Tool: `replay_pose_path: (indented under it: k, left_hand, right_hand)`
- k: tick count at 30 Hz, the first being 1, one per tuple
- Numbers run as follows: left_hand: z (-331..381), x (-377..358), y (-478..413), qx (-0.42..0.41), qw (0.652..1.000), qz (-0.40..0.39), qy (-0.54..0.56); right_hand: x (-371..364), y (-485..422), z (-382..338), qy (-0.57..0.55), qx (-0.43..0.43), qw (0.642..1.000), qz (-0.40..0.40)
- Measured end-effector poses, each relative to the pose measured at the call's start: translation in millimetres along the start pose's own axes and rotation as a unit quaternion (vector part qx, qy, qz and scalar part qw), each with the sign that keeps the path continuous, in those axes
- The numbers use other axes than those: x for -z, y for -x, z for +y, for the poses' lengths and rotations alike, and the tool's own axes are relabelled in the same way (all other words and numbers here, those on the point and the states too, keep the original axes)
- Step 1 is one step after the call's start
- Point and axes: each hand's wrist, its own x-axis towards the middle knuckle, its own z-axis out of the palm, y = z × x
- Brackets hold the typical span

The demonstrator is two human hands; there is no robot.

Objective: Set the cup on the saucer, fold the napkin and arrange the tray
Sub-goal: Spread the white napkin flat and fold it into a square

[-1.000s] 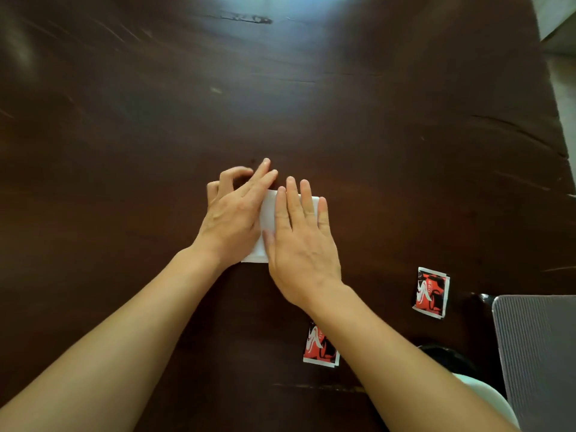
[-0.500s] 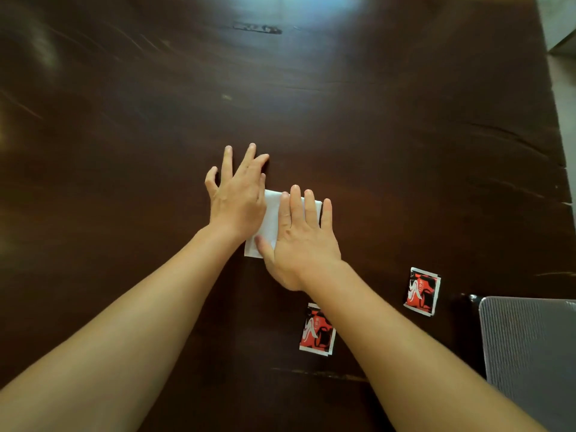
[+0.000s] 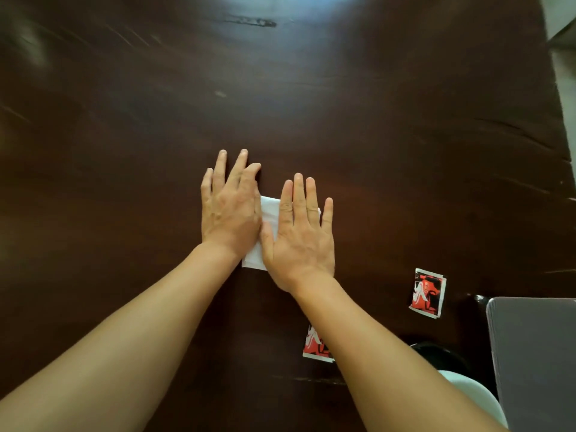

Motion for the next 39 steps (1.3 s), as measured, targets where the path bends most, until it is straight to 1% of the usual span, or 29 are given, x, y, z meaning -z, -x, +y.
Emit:
replay_pose_path:
  k: [2,4,6,7,8,10,11,13,15,16,17,18,19,21,23,25,26,28,30,32,33,34,35,37,39]
  left_hand:
    - [7,5,-1,0.016,0.999,-0.027,-0.037]
    - [19,16,-4,0.035,0.993,-0.083,-0.074]
    - [28,29,-7,0.045,0.989,-0.129,-0.062]
    - [29,33,-6,0.037,0.987,-0.149,-0.049]
    - [29,37,-4,0.013,0.985,-0.163,-0.047]
    - [27,46,4,-0.037,0.980,-0.181,-0.075]
    - [26,50,9,-0.047,0.977,-0.188,-0.084]
    - [24,55,17,-0.038,0.975,-0.204,-0.077]
    - [22,60,23,-0.037,0.973,-0.220,-0.059]
    - [21,63,26,-0.034,0.972,-0.231,-0.029]
    - [18,65,29,-0.015,0.970,-0.241,0.028]
    - [17,68,33,0.021,0.963,-0.250,0.103]
    - [17,72,38,0.067,0.947,-0.256,0.181]
    - [19,78,48,0.147,0.905,-0.257,0.306]
    - [24,85,60,0.188,0.862,-0.263,0.391]
    - [30,92,71,0.183,0.838,-0.270,0.436]
    - [34,96,77,0.177,0.836,-0.265,0.448]
    - [45,103,89,0.174,0.844,-0.233,0.451]
    - [61,110,99,0.182,0.853,-0.206,0.445]
    - [83,118,110,0.208,0.836,-0.182,0.473]
    - [94,120,115,0.225,0.825,-0.170,0.489]
    - [107,124,121,0.234,0.821,-0.157,0.497]
    - [119,126,129,0.234,0.826,-0.142,0.494]
    - [141,128,146,0.227,0.851,-0.110,0.461]
    - [161,133,165,0.231,0.864,-0.087,0.438]
  right_hand:
    - [8,-5,1,0.014,0.007,0.999,-0.043]
    - [22,-13,3,0.022,0.029,0.994,-0.105]
    - [43,-15,7,0.024,0.039,0.986,-0.158]
    - [50,-14,10,0.024,0.035,0.986,-0.160]
    - [56,-12,13,0.023,0.024,0.989,-0.144]
    - [62,-3,19,0.013,-0.008,0.995,-0.103]
    - [63,1,20,0.001,-0.028,0.996,-0.091]
    - [65,7,20,-0.028,-0.062,0.995,-0.074]
    - [66,11,18,-0.050,-0.076,0.995,-0.050]
    - [67,14,19,-0.079,-0.085,0.992,-0.042]
    - [67,17,20,-0.135,-0.102,0.985,-0.043]
    - [68,22,21,-0.212,-0.131,0.967,-0.050]
    - [70,27,22,-0.295,-0.164,0.939,-0.061]
    - [76,39,24,-0.426,-0.207,0.877,-0.081]
    - [85,52,24,-0.485,-0.197,0.846,-0.095]
    - [98,66,22,-0.516,-0.175,0.833,-0.100]
    - [105,74,22,-0.529,-0.167,0.826,-0.097]
    - [119,90,20,-0.563,-0.168,0.806,-0.079]
    - [131,105,20,-0.604,-0.193,0.771,-0.054]
    - [141,122,20,-0.632,-0.224,0.741,-0.030]
    - [143,130,20,-0.627,-0.243,0.740,-0.015]
    - [143,138,21,-0.604,-0.262,0.753,0.001]
    - [141,147,24,-0.571,-0.281,0.772,0.016]
    - [141,166,31,-0.520,-0.297,0.800,0.024]
    - [148,185,43,-0.490,-0.298,0.819,-0.016]
